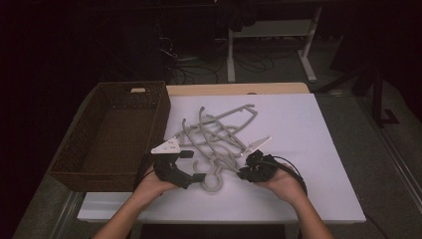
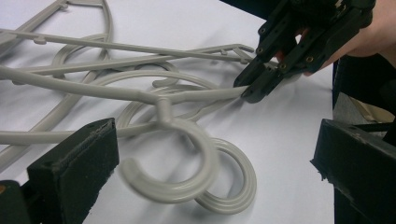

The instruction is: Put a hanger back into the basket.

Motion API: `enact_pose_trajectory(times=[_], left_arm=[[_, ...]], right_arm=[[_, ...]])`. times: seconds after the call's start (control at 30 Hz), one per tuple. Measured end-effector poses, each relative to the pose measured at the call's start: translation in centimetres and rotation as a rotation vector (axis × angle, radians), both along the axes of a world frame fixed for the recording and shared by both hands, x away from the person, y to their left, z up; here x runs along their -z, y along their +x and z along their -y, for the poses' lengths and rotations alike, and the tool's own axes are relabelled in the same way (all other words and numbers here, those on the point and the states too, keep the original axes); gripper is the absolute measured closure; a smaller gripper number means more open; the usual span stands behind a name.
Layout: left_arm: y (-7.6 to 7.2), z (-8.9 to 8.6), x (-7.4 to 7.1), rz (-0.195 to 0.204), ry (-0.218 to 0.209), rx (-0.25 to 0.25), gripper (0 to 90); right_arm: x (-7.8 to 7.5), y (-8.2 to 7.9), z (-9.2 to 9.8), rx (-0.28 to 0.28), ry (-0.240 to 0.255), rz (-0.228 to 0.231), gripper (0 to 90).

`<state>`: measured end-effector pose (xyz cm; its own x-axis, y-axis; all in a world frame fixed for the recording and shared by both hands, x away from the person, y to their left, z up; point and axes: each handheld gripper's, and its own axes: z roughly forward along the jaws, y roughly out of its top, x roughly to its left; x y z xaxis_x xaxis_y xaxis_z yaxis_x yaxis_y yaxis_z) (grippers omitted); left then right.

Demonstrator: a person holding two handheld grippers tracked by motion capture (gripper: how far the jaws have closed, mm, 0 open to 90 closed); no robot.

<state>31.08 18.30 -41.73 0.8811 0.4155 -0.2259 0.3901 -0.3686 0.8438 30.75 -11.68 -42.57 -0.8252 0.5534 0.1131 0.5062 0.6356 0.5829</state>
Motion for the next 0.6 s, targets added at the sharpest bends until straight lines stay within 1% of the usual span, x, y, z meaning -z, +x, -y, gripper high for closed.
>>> enact_pose_trajectory(times=[0.17, 0.3, 0.33, 0.37, 0.43, 0.5, 0.57, 0.6], left_arm=[[0.0, 0.0, 0.1, -0.003, 0.002, -0.001, 0.0], [0.0, 0.0, 0.1, -0.006, 0.006, 0.002, 0.0], [0.0, 0.1, 0.1, -0.006, 0.006, 0.002, 0.0], [0.0, 0.1, 0.2, -0.007, 0.006, 0.002, 0.0], [0.0, 0.1, 0.2, -0.007, 0.006, 0.002, 0.0], [0.0, 0.0, 0.2, -0.007, 0.005, 0.002, 0.0], [0.0, 0.0, 0.2, -0.008, 0.006, 0.0, 0.0], [0.0, -0.1, 0.2, -0.008, 0.005, -0.001, 0.0]], right_arm=[[0.1, -0.2, 1.5, -0.038, 0.006, -0.012, 79.7], [0.4, -0.3, 2.3, -0.055, 0.001, -0.021, 79.5], [0.5, -0.3, 2.4, -0.058, -0.001, -0.023, 79.1], [0.5, -0.2, 2.5, -0.061, -0.001, -0.025, 76.7], [0.4, -0.2, 2.7, -0.053, 0.017, -0.023, 70.9], [0.1, -0.2, 3.0, -0.047, 0.053, -0.021, 67.9], [-0.4, 0.0, 3.3, -0.025, 0.08, -0.01, 67.5], [-0.6, 0.2, 3.4, -0.011, 0.083, -0.002, 67.3]])
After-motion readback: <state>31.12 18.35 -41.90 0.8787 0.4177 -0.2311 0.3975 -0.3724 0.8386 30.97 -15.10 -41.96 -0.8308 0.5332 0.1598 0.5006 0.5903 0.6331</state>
